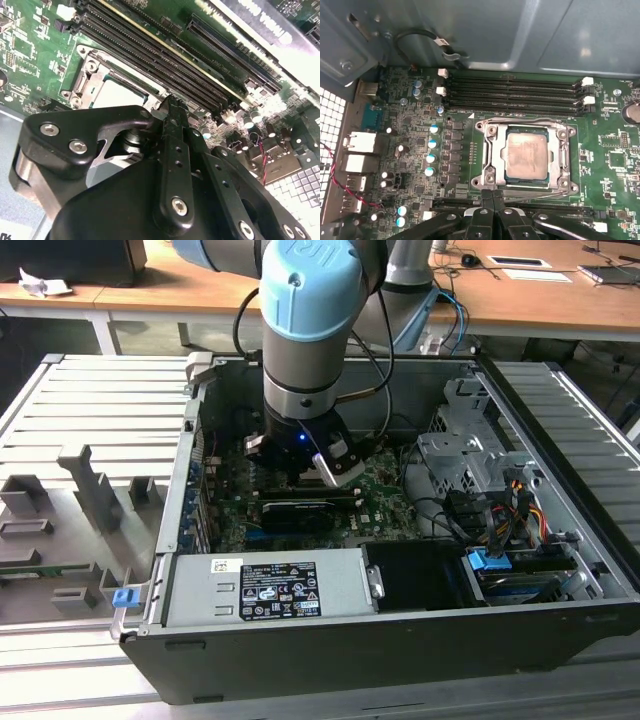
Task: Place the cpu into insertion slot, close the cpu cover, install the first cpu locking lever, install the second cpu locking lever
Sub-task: 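Install the second cpu locking lever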
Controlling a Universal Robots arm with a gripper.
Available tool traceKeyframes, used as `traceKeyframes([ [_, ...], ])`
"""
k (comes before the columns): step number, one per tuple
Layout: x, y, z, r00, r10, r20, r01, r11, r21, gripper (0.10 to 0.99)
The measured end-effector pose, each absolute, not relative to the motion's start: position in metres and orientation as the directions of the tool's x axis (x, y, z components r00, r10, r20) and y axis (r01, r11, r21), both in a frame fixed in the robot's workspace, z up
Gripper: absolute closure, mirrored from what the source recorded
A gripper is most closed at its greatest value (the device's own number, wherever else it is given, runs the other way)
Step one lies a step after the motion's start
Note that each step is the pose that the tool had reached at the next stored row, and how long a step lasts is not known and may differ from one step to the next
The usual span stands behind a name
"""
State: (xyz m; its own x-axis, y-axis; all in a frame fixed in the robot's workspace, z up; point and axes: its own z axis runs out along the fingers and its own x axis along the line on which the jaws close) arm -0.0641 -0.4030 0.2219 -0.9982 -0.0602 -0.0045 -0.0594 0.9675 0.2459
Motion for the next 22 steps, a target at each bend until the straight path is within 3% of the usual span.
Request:
traceKeyframes([
  [6, -0.0647, -0.4077, 0.2216, -0.998, -0.058, -0.006, -0.057, 0.963, 0.263, 0.98],
  [22, -0.0652, -0.4083, 0.2169, -0.998, -0.057, -0.006, -0.057, 0.963, 0.263, 0.98],
])
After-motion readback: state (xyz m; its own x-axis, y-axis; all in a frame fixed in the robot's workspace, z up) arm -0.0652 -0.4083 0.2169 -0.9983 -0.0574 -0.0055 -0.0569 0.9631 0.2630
